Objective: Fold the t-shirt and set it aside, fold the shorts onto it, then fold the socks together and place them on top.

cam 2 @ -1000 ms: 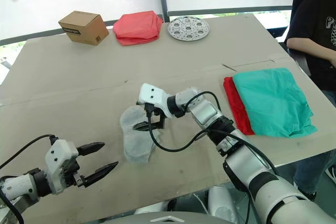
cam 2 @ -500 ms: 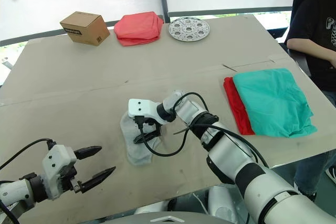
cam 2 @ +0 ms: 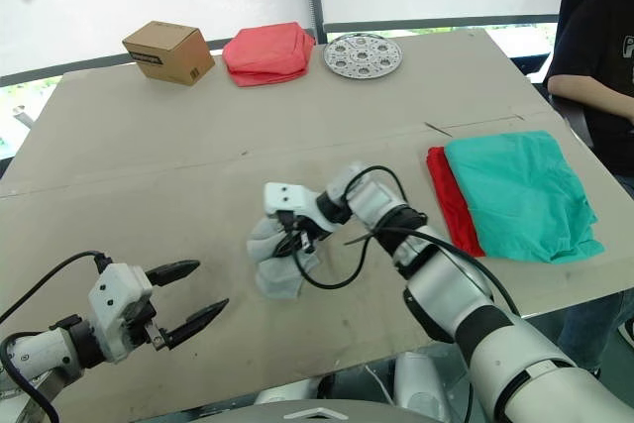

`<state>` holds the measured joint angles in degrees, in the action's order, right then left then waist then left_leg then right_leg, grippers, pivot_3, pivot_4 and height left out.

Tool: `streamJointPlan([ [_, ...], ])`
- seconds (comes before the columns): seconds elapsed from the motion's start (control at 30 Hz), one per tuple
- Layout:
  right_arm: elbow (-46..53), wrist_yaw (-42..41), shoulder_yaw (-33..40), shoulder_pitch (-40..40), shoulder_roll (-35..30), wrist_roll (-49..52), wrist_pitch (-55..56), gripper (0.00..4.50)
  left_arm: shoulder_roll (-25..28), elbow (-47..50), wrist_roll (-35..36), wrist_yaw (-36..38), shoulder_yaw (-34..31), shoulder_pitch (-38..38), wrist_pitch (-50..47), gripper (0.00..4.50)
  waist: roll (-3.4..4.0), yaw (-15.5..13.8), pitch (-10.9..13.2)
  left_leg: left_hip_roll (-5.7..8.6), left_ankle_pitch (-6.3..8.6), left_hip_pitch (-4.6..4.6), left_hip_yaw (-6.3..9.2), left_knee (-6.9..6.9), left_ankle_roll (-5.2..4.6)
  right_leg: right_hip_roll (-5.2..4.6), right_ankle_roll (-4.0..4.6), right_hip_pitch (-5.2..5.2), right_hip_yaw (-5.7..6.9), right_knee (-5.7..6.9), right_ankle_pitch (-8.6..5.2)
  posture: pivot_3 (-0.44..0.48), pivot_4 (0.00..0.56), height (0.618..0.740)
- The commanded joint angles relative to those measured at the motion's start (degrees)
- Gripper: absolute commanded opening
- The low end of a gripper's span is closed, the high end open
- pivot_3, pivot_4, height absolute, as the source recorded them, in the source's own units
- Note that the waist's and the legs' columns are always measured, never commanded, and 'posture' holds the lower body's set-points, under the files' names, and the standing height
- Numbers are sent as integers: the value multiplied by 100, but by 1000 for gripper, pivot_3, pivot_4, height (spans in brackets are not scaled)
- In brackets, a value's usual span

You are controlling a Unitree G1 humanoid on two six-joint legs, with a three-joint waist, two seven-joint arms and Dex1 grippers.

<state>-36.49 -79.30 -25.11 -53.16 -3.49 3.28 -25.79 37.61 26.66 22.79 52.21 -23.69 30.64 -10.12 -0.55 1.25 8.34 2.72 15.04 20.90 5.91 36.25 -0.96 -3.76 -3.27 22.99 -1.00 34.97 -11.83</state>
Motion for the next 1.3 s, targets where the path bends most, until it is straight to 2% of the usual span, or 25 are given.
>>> streamJointPlan([
  [0.03, 1632, 202, 795, 174, -116, 1024, -1932, 43, -37, -41, 245, -43, 41, -216, -118, 4500, 0, 37, 0, -1, 0, 1, -2, -1, 0, -1, -4, 4, 0, 1, 3, 0, 150, 740],
  [0.1, 2222, 606, 1121, 347, -159, 1376, -2955, 43, -52, -89, 330, -57, 62, -367, -212, 4500, -1, 91, -1, -10, 1, 2, -2, -11, 1, 2, -11, 9, 1, 2, 9, 0, 150, 740],
  [0.17, 2653, 1356, 1718, 551, 23, 1664, -4253, 43, -54, -148, 392, -76, 129, -581, -300, 4500, -3, 112, -3, -15, 3, 0, -2, -18, 5, 0, -8, 12, 0, 2, 9, 0, 150, 740],
  [0.27, 2938, 2696, 3082, 975, 828, 1805, -5723, 43, -89, -224, 487, -131, 260, -926, -465, 4500, -7, 106, -7, -17, 6, 0, 0, -23, 9, -8, -1, 16, 2, 2, 9, 0, 150, 740],
  [0.33, 2877, 3533, 4033, 1144, 1434, 1640, -6227, 43, -104, -184, 538, -176, 350, -1049, -587, 4500, -7, 102, -6, -15, 6, 3, 0, -25, 9, -3, -1, 18, 3, 2, 9, 0, 150, 740],
  [0.43, 2930, 4428, 5000, 1310, 1947, 1513, -6591, 43, -104, -50, 595, -252, 458, -1138, -759, 4500, -4, 57, -5, 6, 5, 14, -1, -19, 8, -16, -2, 22, 4, 1, 10, 0, 150, 740],
  [0.57, 3072, 5457, 6043, 1444, 2184, 1391, -6613, 43, -42, 57, 672, -296, 577, -1310, -974, 4500, -3, 78, -5, 8, 5, 12, -3, -17, 7, -15, -3, 21, 3, 2, 10, 0, 150, 740],
  [0.63, 3262, 6025, 5974, 1618, 2047, 1241, -6134, 43, 16, -98, 617, -232, 676, -1491, -966, 4500, 4, 89, -8, 4, 4, 10, -3, -18, 7, -9, -3, 21, 3, 4, 10, 0, 150, 740],
  [0.73, 3599, 6369, 6124, 1726, 1979, 1471, -6067, 43, 29, -162, 546, -216, 858, -1663, -967, 4500, 5, 89, -13, 3, 4, 5, -5, -18, 6, -7, -3, 16, 3, 4, 10, 0, 150, 740],
  [0.8, 3903, 6548, 5319, 2058, 1655, 1319, -5499, 43, 62, -323, 440, -170, 1056, -1944, -881, 4500, 3, 87, -15, 4, 3, 3, -9, -17, 5, -8, -3, 13, -1, 3, 10, 0, 150, 740],
  [0.87, 4210, 6508, 4148, 2518, 1171, 1119, -4934, 43, 26, -599, 419, -129, 1293, -2473, -868, 4500, 5, 82, -22, 4, 3, -1, -8, -17, 4, -5, -4, 10, 1, 3, 9, 0, 150, 740],
  [0.93, 4518, 6378, 3652, 2814, 966, 1213, -4601, 43, -14, -778, 381, -66, 1509, -2782, -852, 4500, -4, 115, -32, 2, 3, -13, -6, -16, 4, 3, -6, -1, 6, 2, 8, 0, 150, 740],
  [1.07, 5198, 6309, 4428, 2822, 1219, 2071, -4748, 43, -150, -900, 434, -59, 1798, -3132, -971, 4500, -15, 133, -39, -10, 3, -20, -22, -14, 5, 12, -7, -2, -14, 2, 9, 0, 150, 740],
  [1.13, 5583, 6434, 5090, 2644, 1295, 2533, -5042, 43, -198, -976, 494, 4, 1918, -3333, -1038, 4500, -5, 106, -32, -12, 3, -10, -18, -13, 5, 14, -6, 2, -11, 1, 9, 0, 150, 740],
  [1.3, 6395, 7191, 7701, 1528, 1023, 3346, -6158, 43, -402, -1302, 682, 391, 2301, -3955, -1144, 4500, 13, 8, -22, -6, 3, 0, -8, -10, 4, 11, -6, 4, -2, -1, 9, 0, 150, 740],
])
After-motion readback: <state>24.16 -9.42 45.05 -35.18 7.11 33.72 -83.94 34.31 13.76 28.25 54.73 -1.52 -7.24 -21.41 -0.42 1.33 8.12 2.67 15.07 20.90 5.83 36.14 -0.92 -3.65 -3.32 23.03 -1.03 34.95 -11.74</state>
